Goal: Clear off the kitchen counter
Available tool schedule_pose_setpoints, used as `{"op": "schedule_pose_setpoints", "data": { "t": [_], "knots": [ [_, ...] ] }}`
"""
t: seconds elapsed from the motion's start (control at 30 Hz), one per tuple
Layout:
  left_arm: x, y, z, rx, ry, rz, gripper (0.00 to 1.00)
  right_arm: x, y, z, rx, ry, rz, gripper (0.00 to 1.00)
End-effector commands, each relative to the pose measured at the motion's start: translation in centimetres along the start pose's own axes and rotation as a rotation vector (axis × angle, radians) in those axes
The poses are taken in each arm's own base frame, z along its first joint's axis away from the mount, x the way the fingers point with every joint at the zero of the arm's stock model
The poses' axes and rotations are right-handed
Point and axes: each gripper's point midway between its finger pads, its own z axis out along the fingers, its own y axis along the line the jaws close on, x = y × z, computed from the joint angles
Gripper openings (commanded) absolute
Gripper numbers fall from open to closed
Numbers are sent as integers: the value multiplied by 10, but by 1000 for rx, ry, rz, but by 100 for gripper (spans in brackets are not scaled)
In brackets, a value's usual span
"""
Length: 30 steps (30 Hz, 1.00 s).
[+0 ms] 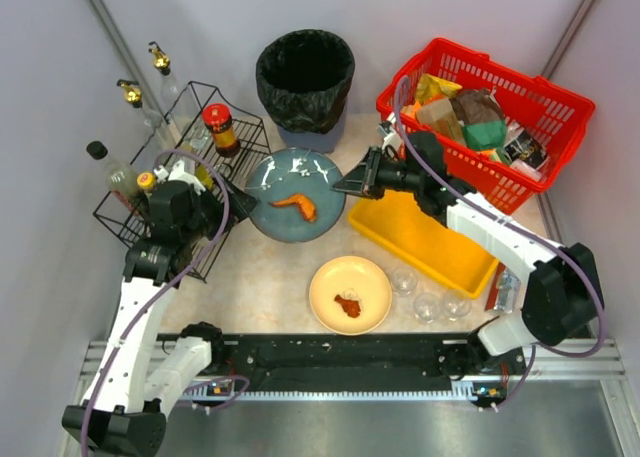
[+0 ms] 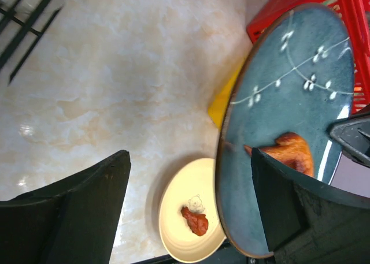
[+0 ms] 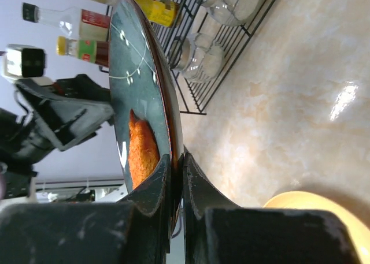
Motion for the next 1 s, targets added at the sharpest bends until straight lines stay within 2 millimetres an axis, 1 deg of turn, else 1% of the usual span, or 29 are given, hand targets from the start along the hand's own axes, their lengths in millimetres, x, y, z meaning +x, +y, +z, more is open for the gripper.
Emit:
{"op": "schedule_pose_setpoints", "data": {
  "t": [0.0, 0.07, 0.1, 0.2, 0.23, 0.37, 0.43, 0.57, 0.63, 0.67, 0.7, 0.73, 0.8, 0.83, 0.87, 0.9, 0.93, 0.97],
  "knots": [
    [-2, -27, -2, 147, -16, -63, 84, -22, 80, -39, -207, -81, -12, 0],
    [0, -31, -3, 168, -7, -86, 75, -24, 88, -46, -227, -92, 3, 0],
    [1, -32, -3, 180, -3, -93, 69, -25, 92, -48, -234, -96, 17, 0],
    [5, -41, -6, 225, 19, -115, 57, -26, 101, -55, -255, -90, 30, 0],
    [6, -46, -7, 253, 32, -125, 54, -26, 103, -56, -260, -86, 37, 0],
    [15, -58, -7, 335, 82, -184, 33, -23, 107, -58, -278, -68, 55, 0],
    [18, -59, -5, 351, 96, -200, 28, -21, 107, -58, -281, -57, 54, 0],
    [24, -63, -2, 389, 135, -201, 28, -15, 101, -58, -261, -34, 48, 0],
    [30, -71, -2, 444, 186, -180, 27, -10, 100, -58, -254, -9, 35, 0],
    [33, -71, 0, 449, 207, -175, 21, -7, 97, -58, -246, 10, 28, 0],
    [34, -72, 1, 452, 222, -167, 10, -5, 95, -58, -239, 24, 21, 0],
    [36, -72, 1, 450, 238, -163, 1, -2, 94, -58, -232, 36, 18, 0],
    [37, -73, 0, 452, 255, -149, 0, 1, 91, -59, -221, 46, 1, 0],
    [38, -73, 0, 453, 260, -146, 0, 3, 90, -60, -219, 51, -11, 5],
    [37, -76, -1, 462, 264, -146, 0, 3, 89, -60, -218, 51, -24, 17],
    [37, -79, -4, 477, 267, -145, 0, 6, 84, -59, -202, 62, -23, 33],
    [36, -82, -5, 488, 272, -156, 0, 6, 84, -59, -203, 62, -43, 48],
    [35, -86, -7, 506, 277, -164, 0, 7, 81, -59, -197, 61, -56, 55]
  ]
}}
